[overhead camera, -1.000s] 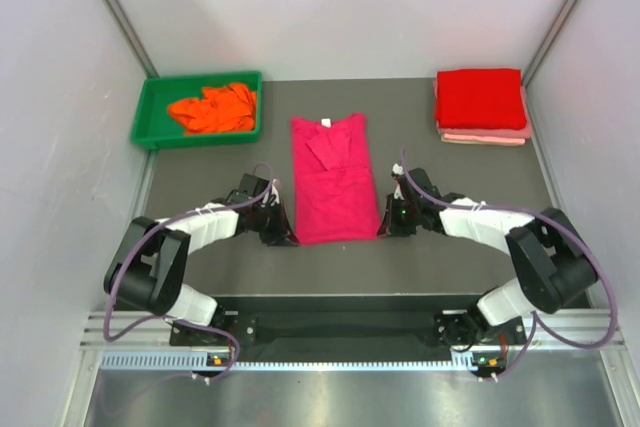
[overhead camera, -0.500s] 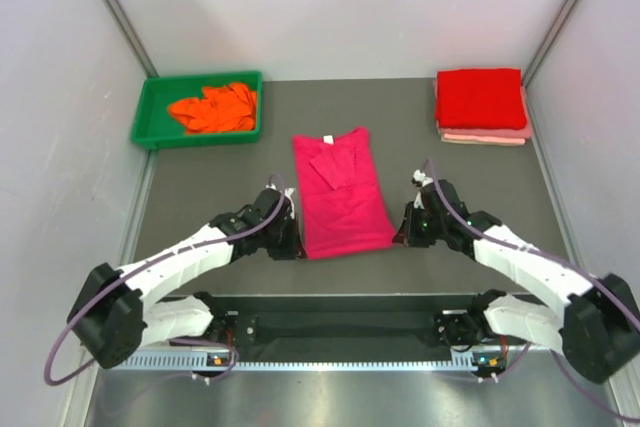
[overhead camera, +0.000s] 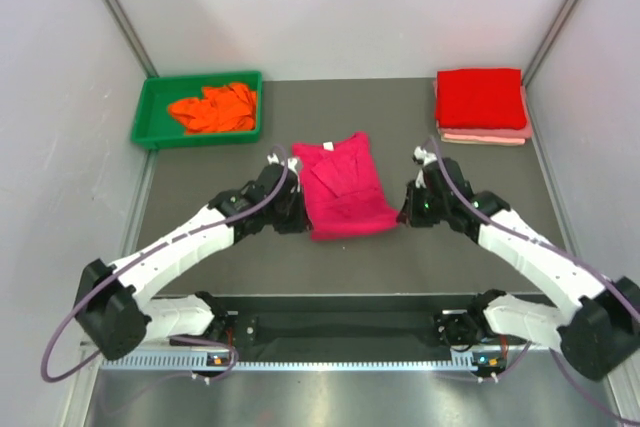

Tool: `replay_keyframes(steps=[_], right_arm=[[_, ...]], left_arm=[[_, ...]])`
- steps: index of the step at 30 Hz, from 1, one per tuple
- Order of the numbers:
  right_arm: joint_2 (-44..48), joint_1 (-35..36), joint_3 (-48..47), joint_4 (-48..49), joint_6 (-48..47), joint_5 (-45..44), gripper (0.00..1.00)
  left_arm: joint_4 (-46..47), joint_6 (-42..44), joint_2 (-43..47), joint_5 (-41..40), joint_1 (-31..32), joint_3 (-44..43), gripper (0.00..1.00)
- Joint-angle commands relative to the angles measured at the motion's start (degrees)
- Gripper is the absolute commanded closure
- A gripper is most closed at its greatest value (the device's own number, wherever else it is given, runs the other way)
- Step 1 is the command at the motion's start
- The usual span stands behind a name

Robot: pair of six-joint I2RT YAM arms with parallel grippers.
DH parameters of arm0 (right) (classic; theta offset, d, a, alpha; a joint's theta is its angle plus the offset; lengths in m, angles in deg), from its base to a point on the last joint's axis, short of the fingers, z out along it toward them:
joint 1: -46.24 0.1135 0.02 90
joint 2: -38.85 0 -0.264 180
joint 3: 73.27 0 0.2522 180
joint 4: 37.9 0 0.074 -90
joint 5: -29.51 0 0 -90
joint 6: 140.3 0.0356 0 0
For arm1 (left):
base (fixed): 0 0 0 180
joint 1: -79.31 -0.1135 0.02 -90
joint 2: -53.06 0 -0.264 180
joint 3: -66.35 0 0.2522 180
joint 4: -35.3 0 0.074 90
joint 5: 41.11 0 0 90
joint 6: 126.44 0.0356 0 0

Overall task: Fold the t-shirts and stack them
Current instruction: Fold the tshirt

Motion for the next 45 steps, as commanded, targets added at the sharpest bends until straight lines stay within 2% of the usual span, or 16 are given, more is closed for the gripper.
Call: replay_keyframes(steps=[1,5,12,16,23,32,42,45], right_arm=[[-6.7,-1.3,-8.9,0.3,-5.0,-2.7,1.00],[-16.0,-4.9,-17.9,0.6,-8.3,0.4,1.00],[-34.3,-8.9,-38.6,-1.1,-13.2,7.1,1.00],[-44.9,-10.7,-48.4,-2.5,-14.3,9.3,1.00],[-56.4,-14.0,-63.2,-2.8,-14.5,16.8,1.00],[-65.0,-14.5,-71.3,1.8,-12.6,22.2,1.00],[-70.5,-14.9,-73.2,7.5,-9.8,22.7,1.00],[-71.9,-15.2,-74.5,7.9,-9.1,22.9,1.00]], left_arm=[[-2.7,4.5,-4.3,-3.5,-3.7,-7.3,1.00],[-1.8,7.8,-9.6,-1.6,-9.2,-12.9,1.00],[-0.1,14.4,-24.3,2.9,-18.6,-26.1,1.00],[-1.2,16.0,-32.0,2.3,-21.2,-33.8,1.00],[-2.9,16.8,-43.0,2.3,-23.9,-45.4,1.00],[-1.6,15.9,-48.7,0.4,-26.4,-50.8,1.00],[-1.2,16.1,-53.1,-2.0,-28.0,-53.8,1.00],[-0.1,16.1,-55.3,-0.7,-29.2,-55.2,1.00]])
